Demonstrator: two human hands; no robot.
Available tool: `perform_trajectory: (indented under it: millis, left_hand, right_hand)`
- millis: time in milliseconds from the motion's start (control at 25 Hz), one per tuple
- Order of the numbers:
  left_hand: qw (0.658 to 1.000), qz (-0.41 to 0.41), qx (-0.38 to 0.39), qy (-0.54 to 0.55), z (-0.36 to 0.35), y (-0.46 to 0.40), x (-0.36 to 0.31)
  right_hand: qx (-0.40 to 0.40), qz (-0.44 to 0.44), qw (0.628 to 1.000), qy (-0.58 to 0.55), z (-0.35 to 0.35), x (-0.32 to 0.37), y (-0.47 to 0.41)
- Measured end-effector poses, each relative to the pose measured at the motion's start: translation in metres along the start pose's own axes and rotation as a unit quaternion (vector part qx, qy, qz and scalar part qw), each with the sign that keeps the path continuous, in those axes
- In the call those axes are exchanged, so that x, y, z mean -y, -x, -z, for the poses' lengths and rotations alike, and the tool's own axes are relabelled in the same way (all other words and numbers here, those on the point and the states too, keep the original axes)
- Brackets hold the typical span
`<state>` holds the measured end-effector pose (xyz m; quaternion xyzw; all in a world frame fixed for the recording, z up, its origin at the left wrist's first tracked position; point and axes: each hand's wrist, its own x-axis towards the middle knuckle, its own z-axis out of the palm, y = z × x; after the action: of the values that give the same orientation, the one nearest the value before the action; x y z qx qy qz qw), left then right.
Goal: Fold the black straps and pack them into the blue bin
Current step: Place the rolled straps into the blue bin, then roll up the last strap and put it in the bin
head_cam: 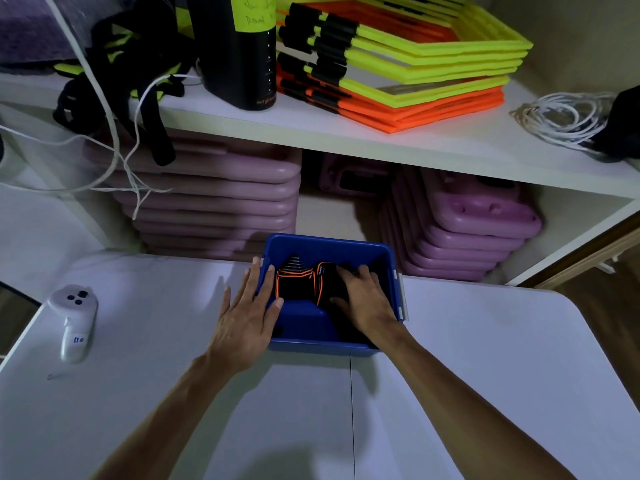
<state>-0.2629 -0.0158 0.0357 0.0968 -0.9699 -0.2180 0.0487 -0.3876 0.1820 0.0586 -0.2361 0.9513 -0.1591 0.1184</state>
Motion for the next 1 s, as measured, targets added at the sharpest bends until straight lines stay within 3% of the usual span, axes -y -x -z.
perform_trajectory:
  millis: [280, 640, 1000]
  left_hand:
    - [0.999, 0.01, 0.023, -0.039, 0.007, 0.0, -0.002]
    - [0.995, -0.04, -0.018, -0.093, 0.05, -0.024, -0.075]
    - [0.99, -0.096, -0.04, -0.097, 0.079, -0.03, -0.129]
  right_hand:
    - [-0.048, -0.008, 0.988, -0.144, 0.035, -0.008, 0.043]
    - [-0.141, 0.01, 0.97, -0.199, 0.116, -0.036, 0.083]
    - [-0.169, 0.019, 0.964, -0.204, 0.162, -0.051, 0.121]
